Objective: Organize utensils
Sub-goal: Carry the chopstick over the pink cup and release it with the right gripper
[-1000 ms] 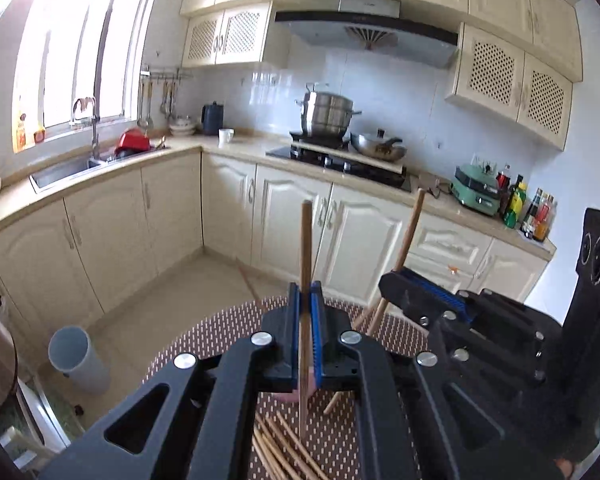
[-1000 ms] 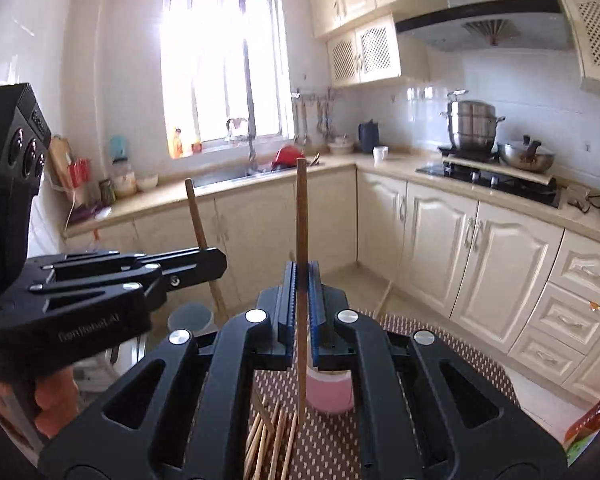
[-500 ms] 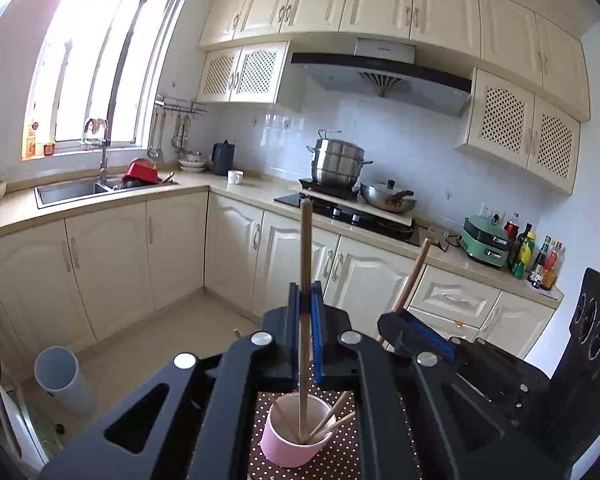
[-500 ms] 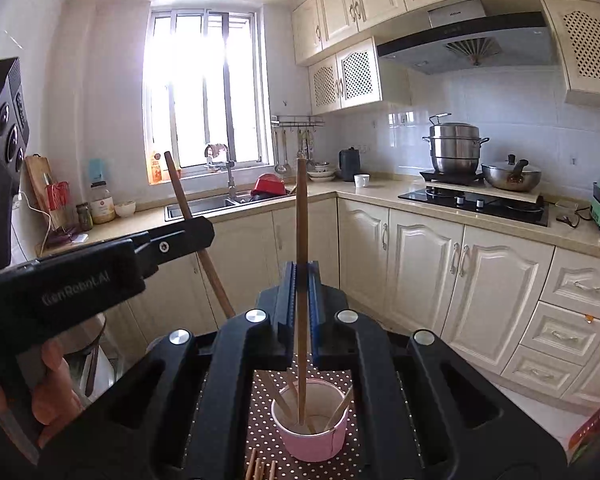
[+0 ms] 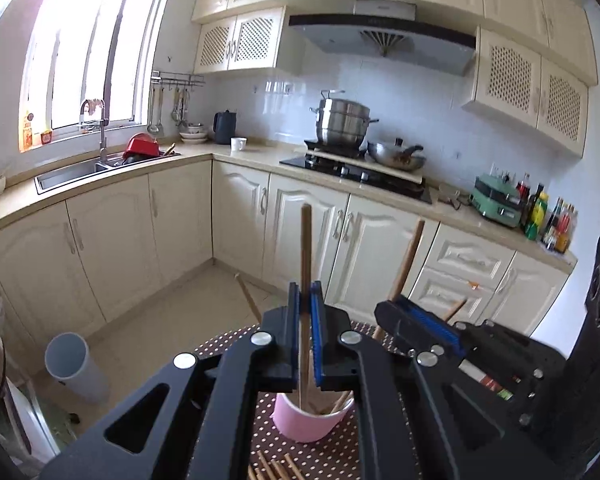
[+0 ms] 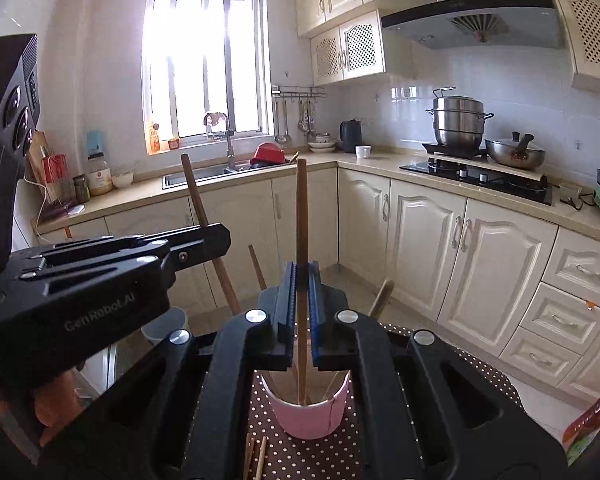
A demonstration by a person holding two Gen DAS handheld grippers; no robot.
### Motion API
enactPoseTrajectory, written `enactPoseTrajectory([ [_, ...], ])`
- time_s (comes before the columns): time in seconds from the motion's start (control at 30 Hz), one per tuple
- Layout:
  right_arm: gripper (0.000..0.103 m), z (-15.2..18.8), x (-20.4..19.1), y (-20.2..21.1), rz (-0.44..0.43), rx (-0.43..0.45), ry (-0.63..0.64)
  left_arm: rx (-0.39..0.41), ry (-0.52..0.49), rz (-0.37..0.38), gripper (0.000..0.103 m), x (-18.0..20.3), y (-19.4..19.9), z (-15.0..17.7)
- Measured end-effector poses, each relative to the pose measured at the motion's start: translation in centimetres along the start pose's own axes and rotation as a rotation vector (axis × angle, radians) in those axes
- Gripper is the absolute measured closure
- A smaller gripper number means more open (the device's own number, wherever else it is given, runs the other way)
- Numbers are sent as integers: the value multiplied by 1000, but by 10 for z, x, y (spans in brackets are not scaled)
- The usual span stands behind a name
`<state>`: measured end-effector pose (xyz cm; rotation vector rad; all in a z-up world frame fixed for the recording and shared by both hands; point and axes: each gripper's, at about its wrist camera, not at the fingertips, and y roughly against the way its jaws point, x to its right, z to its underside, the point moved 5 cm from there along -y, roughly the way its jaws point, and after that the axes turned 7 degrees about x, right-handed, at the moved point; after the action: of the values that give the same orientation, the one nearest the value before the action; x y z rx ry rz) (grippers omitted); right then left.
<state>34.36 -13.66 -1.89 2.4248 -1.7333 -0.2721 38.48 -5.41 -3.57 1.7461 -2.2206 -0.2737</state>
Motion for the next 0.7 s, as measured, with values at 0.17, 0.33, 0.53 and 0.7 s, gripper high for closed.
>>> enactPoseTrajectory([
  [0.17, 97, 12, 3, -3, 7, -37, 3, -43, -11, -13, 97, -7, -6, 14],
  [0.33, 97, 22, 7, -4, 19, -74, -12, -90, -40, -18, 96, -7, -11, 25],
  [0.53, 96, 27, 10, -1, 32, -100, -26, -97, -49, -39, 69, -13, -3, 30],
  [0.7, 96, 25, 11, 9, 50, -97, -31, -97, -35, -52, 58, -20, 11, 35],
])
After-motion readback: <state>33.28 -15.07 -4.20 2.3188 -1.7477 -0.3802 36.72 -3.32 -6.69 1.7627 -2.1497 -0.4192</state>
